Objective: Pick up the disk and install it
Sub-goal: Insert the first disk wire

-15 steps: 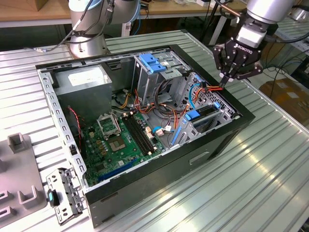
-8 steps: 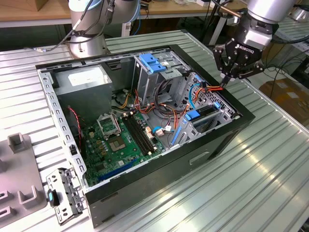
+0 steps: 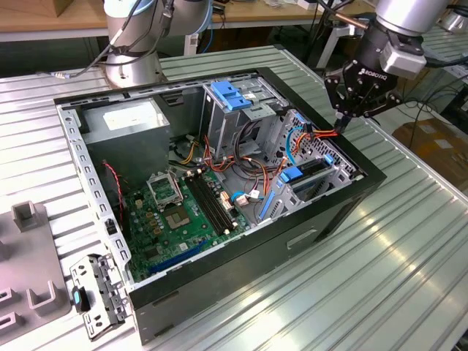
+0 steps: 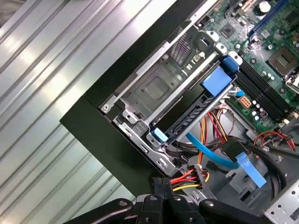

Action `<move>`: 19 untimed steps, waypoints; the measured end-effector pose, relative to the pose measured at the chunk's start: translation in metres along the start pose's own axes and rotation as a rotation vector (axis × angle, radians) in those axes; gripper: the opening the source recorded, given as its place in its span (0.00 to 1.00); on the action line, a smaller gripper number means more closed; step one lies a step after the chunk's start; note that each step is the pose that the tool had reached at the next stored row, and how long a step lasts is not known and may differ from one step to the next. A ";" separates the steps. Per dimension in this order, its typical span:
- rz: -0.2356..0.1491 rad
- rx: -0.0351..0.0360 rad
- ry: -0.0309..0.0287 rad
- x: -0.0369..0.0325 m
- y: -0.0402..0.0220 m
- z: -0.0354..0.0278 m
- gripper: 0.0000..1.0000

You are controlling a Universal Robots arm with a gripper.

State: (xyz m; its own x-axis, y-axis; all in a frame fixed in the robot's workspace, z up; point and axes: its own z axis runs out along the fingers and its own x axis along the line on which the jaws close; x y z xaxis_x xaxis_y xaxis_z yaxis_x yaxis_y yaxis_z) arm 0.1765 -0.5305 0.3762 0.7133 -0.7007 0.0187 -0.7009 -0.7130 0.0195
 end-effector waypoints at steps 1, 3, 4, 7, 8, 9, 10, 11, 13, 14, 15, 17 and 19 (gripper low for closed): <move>-0.026 0.0004 0.0005 0.0003 -0.0003 0.0001 0.11; -0.048 0.0009 0.0009 0.0013 -0.0011 0.0002 0.11; -0.054 0.0009 0.0011 0.0020 -0.0020 0.0003 0.11; -0.065 0.0009 0.0016 0.0034 -0.0038 0.0009 0.23; -0.068 0.0011 0.0015 0.0035 -0.0038 0.0017 0.30; -0.069 0.0011 0.0014 0.0035 -0.0038 0.0027 0.30; -0.071 0.0011 0.0016 0.0034 -0.0039 0.0047 0.30; -0.073 0.0012 0.0016 0.0034 -0.0039 0.0060 0.30; -0.078 0.0012 0.0017 0.0034 -0.0040 0.0083 0.30; -0.080 0.0013 0.0017 0.0034 -0.0040 0.0098 0.30; -0.081 0.0013 0.0018 0.0034 -0.0040 0.0106 0.30; -0.086 0.0015 0.0018 0.0034 -0.0040 0.0119 0.28; -0.086 0.0019 0.0013 0.0034 -0.0040 0.0102 0.17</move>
State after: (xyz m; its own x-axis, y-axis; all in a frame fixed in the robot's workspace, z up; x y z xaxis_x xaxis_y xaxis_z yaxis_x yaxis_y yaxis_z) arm 0.1816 -0.5303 0.3660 0.7711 -0.6364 0.0184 -0.6367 -0.7709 0.0191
